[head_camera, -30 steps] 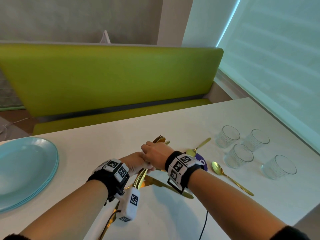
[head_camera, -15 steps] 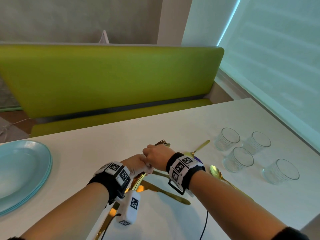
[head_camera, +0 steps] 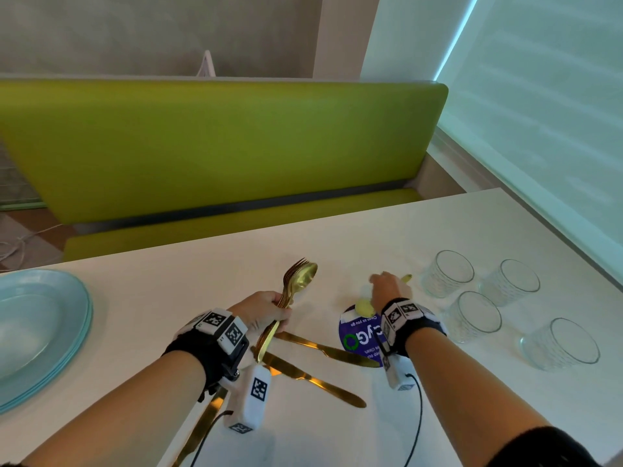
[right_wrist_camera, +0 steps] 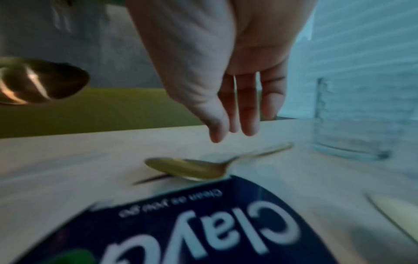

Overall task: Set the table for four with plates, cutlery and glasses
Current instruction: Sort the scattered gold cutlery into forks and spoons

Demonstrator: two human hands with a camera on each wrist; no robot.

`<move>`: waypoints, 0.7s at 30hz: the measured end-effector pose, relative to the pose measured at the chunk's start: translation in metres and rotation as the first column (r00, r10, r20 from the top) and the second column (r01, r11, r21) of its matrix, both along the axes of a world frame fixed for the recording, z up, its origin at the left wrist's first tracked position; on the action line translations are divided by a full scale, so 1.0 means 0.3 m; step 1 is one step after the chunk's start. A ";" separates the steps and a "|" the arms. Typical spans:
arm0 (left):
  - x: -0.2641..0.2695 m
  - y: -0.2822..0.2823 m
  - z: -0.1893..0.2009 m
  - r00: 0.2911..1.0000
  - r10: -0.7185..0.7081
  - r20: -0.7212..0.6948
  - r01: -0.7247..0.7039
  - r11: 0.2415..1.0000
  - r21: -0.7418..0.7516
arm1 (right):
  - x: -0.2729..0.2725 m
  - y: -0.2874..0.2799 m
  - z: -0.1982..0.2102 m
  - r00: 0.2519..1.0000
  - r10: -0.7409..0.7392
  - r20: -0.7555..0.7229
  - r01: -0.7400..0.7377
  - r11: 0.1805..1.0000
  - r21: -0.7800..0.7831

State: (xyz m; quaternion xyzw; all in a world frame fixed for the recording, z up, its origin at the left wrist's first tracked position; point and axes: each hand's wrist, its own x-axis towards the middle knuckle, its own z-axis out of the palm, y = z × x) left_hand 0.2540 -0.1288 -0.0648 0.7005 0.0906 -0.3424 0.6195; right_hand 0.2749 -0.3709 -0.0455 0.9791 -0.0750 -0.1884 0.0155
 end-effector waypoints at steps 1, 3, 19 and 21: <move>0.000 -0.012 0.001 0.998 0.061 -0.034 -0.062 0.998 -0.023 | -0.002 -0.022 -0.013 0.999 -0.022 -0.036 0.020 0.999 -0.048; 0.005 -0.028 0.000 0.985 0.154 -0.084 -0.158 0.986 -0.046 | -0.007 -0.052 -0.036 0.995 -0.039 -0.094 0.028 0.993 -0.112; 0.030 0.011 -0.020 0.974 0.206 -0.092 -0.216 0.970 -0.115 | 0.004 -0.009 -0.055 0.976 0.217 0.008 -0.214 0.968 -0.131; 0.035 0.012 -0.016 0.969 0.227 -0.097 -0.237 0.965 -0.110 | 0.014 0.021 -0.030 0.985 0.141 0.097 -0.141 0.990 -0.009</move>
